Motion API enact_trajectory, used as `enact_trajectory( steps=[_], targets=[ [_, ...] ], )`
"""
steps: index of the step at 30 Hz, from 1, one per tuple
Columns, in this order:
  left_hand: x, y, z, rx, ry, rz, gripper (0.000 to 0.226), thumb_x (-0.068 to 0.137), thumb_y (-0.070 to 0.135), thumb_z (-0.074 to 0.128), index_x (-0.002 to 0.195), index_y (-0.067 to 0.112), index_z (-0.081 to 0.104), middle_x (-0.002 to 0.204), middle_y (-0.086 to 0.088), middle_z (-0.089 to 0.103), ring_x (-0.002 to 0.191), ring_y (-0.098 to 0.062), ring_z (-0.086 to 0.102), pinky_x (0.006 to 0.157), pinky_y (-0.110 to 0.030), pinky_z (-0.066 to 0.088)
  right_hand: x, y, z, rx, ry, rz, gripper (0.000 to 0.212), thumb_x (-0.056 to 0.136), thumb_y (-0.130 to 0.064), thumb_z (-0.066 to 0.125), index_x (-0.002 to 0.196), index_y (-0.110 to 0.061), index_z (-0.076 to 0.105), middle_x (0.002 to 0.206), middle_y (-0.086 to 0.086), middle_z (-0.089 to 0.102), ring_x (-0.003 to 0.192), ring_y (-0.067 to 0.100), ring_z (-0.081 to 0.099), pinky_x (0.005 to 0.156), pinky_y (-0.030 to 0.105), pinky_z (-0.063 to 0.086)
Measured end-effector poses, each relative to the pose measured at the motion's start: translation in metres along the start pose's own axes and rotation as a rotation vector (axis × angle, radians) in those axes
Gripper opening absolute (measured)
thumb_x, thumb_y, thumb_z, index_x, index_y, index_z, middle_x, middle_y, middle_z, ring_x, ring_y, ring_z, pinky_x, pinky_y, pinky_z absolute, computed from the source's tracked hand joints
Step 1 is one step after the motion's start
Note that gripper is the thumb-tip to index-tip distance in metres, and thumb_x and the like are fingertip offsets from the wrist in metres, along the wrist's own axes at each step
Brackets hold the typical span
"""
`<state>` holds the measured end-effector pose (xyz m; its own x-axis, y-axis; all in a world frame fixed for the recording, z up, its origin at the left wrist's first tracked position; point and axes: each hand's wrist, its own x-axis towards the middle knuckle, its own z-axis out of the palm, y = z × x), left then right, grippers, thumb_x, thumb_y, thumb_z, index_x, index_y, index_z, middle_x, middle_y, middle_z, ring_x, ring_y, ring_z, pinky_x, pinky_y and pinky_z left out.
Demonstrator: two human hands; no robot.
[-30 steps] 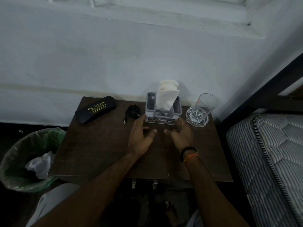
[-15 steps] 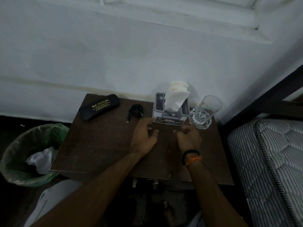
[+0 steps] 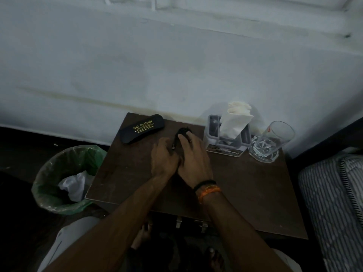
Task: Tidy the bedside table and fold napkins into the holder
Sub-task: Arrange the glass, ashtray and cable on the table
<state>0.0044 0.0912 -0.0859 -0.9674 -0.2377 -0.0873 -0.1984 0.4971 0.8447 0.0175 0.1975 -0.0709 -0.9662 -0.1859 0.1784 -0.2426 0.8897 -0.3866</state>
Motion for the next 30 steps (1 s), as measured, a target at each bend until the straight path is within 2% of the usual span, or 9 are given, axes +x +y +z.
enact_trajectory(
  steps=[4,6,8,14,17,22,25,27,30],
  targets=[
    [0.001,0.003,-0.006,-0.052,-0.051,0.042,0.041,0.085,-0.003,0.057,0.123,0.010,0.056,0.110,0.000,0.058,0.097,-0.008,0.052,0.073,-0.011,0.042,0.013,0.004,0.009,-0.049,-0.129,0.065,0.069,0.090,-0.022,0.058,0.152,-0.016,0.028,0.161,0.012,0.019,0.148,0.033,0.017,0.117,0.046,0.028],
    [0.004,0.003,-0.005,-0.089,-0.077,0.032,0.040,0.086,-0.004,0.055,0.123,0.011,0.058,0.111,0.003,0.060,0.095,-0.003,0.052,0.067,-0.006,0.038,0.017,0.007,0.012,-0.042,-0.143,0.106,0.067,0.092,-0.024,0.056,0.152,-0.016,0.028,0.160,0.011,0.020,0.147,0.031,0.019,0.116,0.045,0.029],
    [0.008,0.003,-0.003,-0.132,-0.092,0.001,0.041,0.088,-0.003,0.053,0.125,0.013,0.058,0.115,0.002,0.061,0.097,-0.003,0.052,0.068,-0.005,0.037,0.019,0.009,0.015,-0.015,-0.164,0.135,0.065,0.094,-0.024,0.056,0.151,-0.016,0.028,0.159,0.010,0.022,0.145,0.029,0.023,0.115,0.042,0.030],
    [0.019,0.003,0.001,-0.197,-0.100,-0.044,0.045,0.087,0.000,0.052,0.129,0.016,0.058,0.122,0.001,0.063,0.106,-0.008,0.056,0.078,-0.011,0.042,0.022,0.008,0.019,0.033,-0.176,0.181,0.064,0.095,-0.026,0.055,0.152,-0.014,0.028,0.160,0.009,0.023,0.145,0.027,0.026,0.115,0.040,0.028],
    [0.022,0.002,0.003,-0.219,-0.127,-0.038,0.046,0.087,0.002,0.053,0.130,0.017,0.058,0.123,0.001,0.063,0.108,-0.009,0.058,0.071,-0.007,0.040,0.024,0.008,0.018,0.047,-0.179,0.201,0.065,0.094,-0.028,0.056,0.152,-0.014,0.028,0.160,0.010,0.023,0.146,0.027,0.026,0.116,0.041,0.028],
    [0.030,0.002,-0.001,-0.224,-0.137,-0.059,0.044,0.087,0.007,0.057,0.130,0.019,0.058,0.127,0.002,0.062,0.114,-0.010,0.057,0.091,-0.022,0.046,0.028,0.006,0.020,0.043,-0.198,0.205,0.068,0.092,-0.027,0.059,0.151,-0.014,0.028,0.160,0.011,0.022,0.145,0.028,0.026,0.116,0.042,0.028],
    [0.033,0.001,-0.006,-0.207,-0.141,-0.044,0.037,0.089,0.008,0.058,0.125,0.017,0.061,0.124,0.003,0.063,0.110,-0.008,0.057,0.087,-0.018,0.046,0.029,0.004,0.020,0.052,-0.203,0.204,0.068,0.091,-0.030,0.061,0.150,-0.015,0.031,0.159,0.011,0.024,0.143,0.030,0.029,0.115,0.044,0.030],
    [0.036,-0.001,-0.012,-0.112,-0.098,0.052,0.028,0.089,0.007,0.059,0.115,0.014,0.064,0.118,0.000,0.063,0.105,-0.010,0.056,0.084,-0.020,0.048,0.029,0.004,0.020,0.032,-0.180,0.202,0.067,0.089,-0.030,0.062,0.148,-0.014,0.035,0.157,0.011,0.028,0.140,0.031,0.032,0.112,0.044,0.033],
    [0.047,-0.012,-0.023,0.222,0.139,0.282,0.024,0.083,0.008,0.060,0.106,0.013,0.065,0.117,-0.008,0.058,0.112,-0.026,0.052,0.096,-0.039,0.045,0.027,0.002,0.017,-0.068,-0.098,0.168,0.060,0.085,-0.021,0.063,0.141,-0.013,0.044,0.150,0.010,0.036,0.133,0.031,0.037,0.108,0.041,0.039]
  ],
)
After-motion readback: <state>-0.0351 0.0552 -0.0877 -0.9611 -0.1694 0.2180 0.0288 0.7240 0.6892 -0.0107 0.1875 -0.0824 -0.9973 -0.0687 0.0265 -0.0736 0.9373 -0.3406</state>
